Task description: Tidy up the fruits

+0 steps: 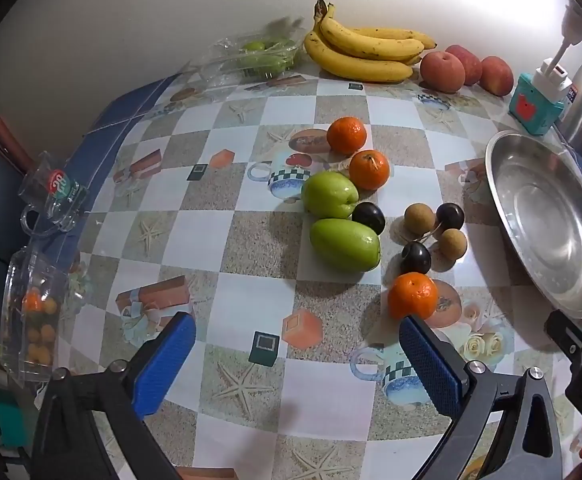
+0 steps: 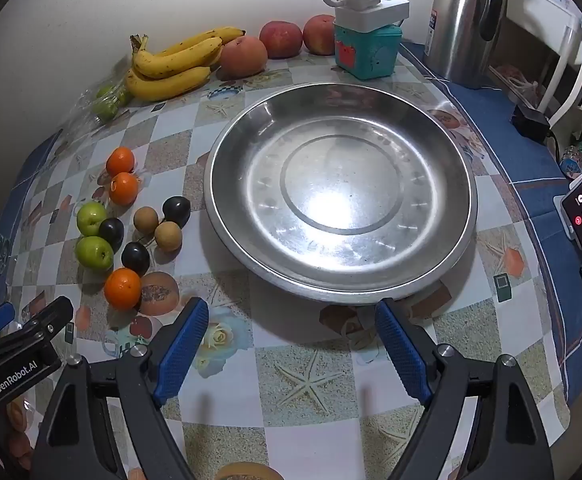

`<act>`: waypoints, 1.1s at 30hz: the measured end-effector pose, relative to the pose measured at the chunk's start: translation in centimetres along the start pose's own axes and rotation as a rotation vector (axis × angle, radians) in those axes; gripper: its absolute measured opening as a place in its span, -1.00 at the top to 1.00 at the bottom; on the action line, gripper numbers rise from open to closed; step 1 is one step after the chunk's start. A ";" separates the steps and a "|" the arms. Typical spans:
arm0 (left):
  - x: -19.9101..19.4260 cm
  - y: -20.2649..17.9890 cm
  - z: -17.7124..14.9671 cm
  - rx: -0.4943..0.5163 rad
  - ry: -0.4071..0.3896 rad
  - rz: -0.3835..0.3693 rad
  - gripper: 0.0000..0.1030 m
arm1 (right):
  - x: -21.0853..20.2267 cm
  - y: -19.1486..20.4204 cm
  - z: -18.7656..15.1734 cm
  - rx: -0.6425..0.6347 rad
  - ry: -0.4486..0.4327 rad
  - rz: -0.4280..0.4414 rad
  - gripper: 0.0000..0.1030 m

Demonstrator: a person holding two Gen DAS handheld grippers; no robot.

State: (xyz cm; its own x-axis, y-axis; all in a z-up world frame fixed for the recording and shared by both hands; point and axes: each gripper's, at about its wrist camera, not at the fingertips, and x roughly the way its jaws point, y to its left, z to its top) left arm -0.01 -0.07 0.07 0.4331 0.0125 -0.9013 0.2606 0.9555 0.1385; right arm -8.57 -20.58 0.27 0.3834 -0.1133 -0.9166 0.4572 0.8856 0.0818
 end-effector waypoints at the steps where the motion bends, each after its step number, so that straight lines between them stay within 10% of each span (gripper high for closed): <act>1: 0.0 -0.1 0.0 0.000 -0.002 0.004 -1.00 | 0.0 0.0 0.0 0.002 0.000 0.004 -0.67; 33: -0.4 0.1 0.2 -0.008 -0.015 -0.030 -1.00 | 0.0 0.1 0.0 0.000 -0.004 -0.002 -0.67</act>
State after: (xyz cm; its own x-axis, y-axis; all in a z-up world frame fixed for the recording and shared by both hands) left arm 0.01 -0.02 0.51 0.4383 -0.0202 -0.8986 0.2666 0.9577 0.1085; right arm -8.51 -20.49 0.27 0.3853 -0.1168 -0.9154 0.4580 0.8854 0.0798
